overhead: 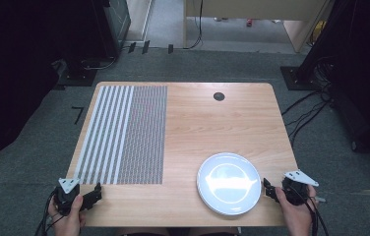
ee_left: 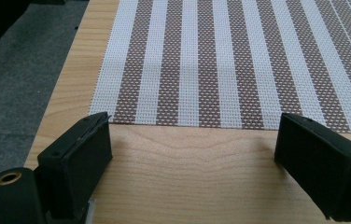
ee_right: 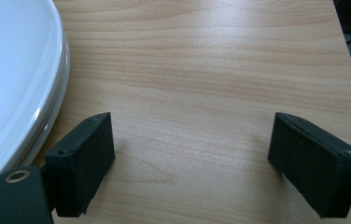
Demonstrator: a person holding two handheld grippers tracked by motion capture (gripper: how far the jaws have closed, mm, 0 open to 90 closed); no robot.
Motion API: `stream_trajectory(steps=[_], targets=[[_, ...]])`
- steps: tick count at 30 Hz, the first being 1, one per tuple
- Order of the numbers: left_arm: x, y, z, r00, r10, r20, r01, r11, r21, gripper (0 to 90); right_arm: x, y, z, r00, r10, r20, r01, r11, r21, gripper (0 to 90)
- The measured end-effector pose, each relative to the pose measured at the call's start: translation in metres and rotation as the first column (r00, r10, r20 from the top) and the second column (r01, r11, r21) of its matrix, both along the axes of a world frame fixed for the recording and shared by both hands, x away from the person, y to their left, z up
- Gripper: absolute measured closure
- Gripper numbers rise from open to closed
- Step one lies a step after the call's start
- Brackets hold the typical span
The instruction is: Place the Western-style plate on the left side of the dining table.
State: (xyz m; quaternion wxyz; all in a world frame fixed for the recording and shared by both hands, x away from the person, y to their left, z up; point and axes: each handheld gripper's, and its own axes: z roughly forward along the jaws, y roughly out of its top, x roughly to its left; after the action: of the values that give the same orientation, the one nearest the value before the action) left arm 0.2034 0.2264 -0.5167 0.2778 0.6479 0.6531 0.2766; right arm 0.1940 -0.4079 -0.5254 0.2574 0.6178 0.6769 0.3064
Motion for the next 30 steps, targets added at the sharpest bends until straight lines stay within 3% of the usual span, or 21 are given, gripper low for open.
stream_trajectory(steps=[6,17,21,30], targets=[[0.0,-0.002,0.003,1.0,0.004,0.008,-0.004,1.0,0.001,12.5,0.0,0.0,0.0,1.0,-0.001,0.0,0.001,1.0,0.0,13.1],[-0.005,-0.019,0.022,0.997,-0.022,0.074,0.022,0.9997,-0.01,12.6,0.0,0.0,0.0,1.0,-0.002,-0.001,0.002,1.0,0.0,13.0],[-0.005,-0.032,0.028,0.9946,-0.06,0.085,0.064,0.9968,-0.047,13.4,0.0,0.0,0.0,1.0,-0.002,-0.001,0.002,1.0,0.0,13.0],[-0.004,-0.063,0.038,0.986,-0.131,0.103,0.137,0.9895,-0.047,13.4,0.0,0.0,0.0,1.0,-0.005,-0.002,0.005,1.0,0.0,12.6]])
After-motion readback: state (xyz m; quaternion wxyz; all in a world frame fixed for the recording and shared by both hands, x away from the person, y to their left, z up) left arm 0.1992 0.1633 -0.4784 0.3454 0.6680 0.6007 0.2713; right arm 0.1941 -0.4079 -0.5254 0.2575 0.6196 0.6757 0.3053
